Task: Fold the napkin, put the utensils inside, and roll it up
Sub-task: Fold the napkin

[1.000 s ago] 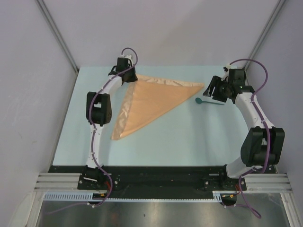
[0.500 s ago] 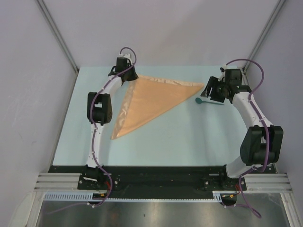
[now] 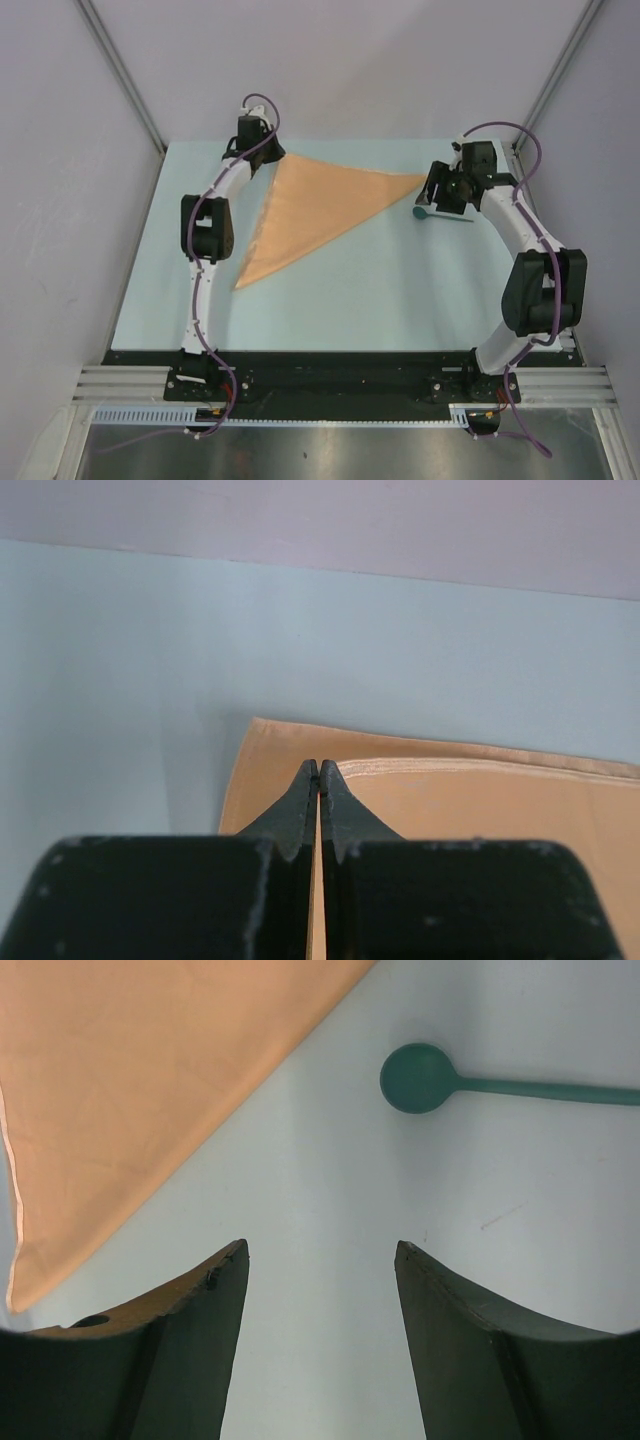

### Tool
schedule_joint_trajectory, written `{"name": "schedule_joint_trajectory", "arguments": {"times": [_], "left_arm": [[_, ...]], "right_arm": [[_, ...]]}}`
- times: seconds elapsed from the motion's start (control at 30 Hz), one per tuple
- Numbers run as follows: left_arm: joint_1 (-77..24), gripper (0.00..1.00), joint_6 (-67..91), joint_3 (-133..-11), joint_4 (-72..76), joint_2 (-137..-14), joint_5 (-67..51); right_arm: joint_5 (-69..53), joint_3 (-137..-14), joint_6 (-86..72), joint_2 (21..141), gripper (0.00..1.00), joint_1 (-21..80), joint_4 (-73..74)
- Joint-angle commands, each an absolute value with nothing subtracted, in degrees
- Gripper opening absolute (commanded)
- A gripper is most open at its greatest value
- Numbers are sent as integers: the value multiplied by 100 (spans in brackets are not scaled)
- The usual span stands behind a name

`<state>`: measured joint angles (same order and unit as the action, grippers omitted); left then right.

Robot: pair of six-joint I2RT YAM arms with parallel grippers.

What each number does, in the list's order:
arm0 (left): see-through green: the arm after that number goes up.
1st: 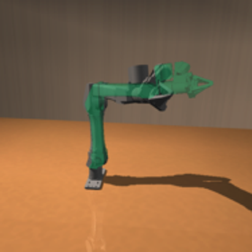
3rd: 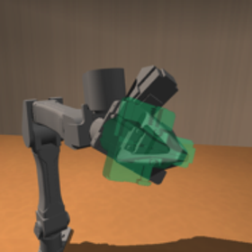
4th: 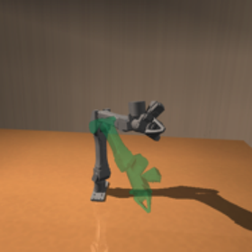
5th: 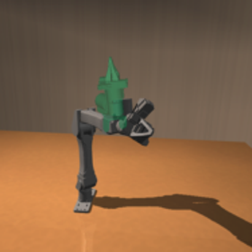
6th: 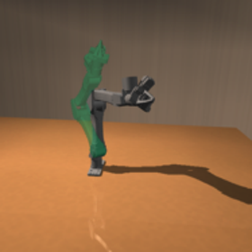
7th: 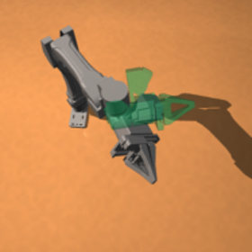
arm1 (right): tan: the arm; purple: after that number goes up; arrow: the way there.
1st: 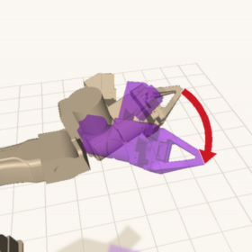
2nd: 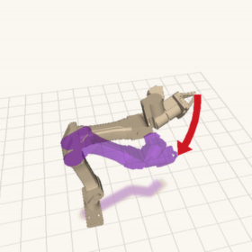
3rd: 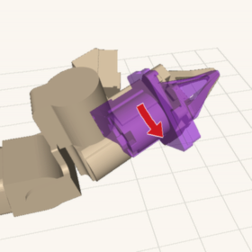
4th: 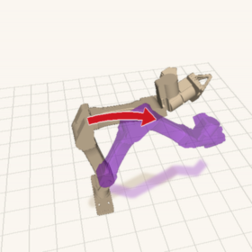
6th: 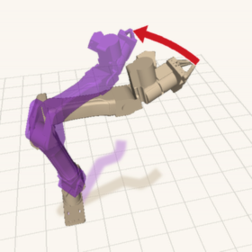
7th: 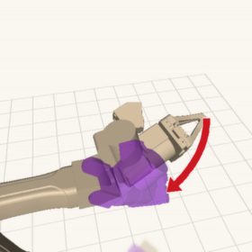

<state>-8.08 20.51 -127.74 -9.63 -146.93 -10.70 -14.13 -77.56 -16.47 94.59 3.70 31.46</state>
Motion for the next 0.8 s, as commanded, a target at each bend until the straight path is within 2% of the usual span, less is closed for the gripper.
{"name": "schedule_joint_trajectory", "arguments": {"times": [0.0, 0.77], "left_arm": [[-738, 0, 2144, -13140, -598, -14809, -1028], [-677, 0, 2215, -13535, -519, -15073, -1081]], "right_arm": [[-1318, -8130, -1670, 9589, 66, 518, 3129], [-1274, -8420, -1617, 10090, 66, 721, 3191]]}}
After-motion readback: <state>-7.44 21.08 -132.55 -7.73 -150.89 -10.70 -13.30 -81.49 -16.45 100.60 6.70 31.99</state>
